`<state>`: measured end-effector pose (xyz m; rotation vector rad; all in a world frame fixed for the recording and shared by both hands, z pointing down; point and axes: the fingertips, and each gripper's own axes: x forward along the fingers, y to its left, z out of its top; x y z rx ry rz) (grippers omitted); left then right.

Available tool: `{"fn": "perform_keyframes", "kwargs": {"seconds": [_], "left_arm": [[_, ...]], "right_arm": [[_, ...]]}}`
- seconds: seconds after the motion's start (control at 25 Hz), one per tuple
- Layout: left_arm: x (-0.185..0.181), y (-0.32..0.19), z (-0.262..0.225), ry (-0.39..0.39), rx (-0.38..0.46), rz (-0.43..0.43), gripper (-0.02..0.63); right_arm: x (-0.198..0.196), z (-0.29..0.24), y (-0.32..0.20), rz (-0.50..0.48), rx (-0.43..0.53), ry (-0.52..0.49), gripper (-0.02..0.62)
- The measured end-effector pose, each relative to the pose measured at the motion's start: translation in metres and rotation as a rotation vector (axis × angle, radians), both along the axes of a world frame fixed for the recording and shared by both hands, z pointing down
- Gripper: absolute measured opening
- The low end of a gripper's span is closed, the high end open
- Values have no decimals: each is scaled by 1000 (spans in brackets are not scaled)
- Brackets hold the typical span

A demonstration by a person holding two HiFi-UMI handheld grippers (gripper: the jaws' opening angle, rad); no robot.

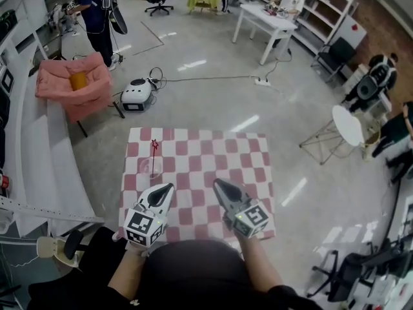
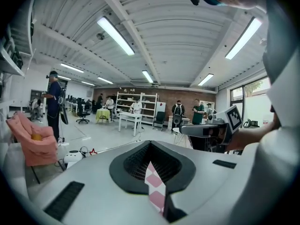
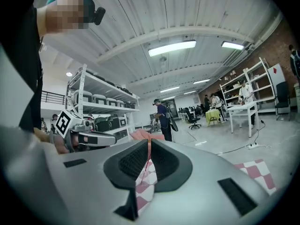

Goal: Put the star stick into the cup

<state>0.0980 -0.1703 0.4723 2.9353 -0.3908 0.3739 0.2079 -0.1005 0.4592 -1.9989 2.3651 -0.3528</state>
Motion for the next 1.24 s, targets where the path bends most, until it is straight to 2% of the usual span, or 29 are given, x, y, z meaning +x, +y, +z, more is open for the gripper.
{"fn": "perform_keyframes", "kwargs": {"seconds": [0.52, 1.24], "left_arm": [[15, 2, -7, 7, 12, 4, 40], [8, -5, -7, 4, 10, -17, 40]], "right_arm": [[10, 4, -1, 13, -7, -12, 26], [7, 6, -6, 13, -15, 1, 25]]}}
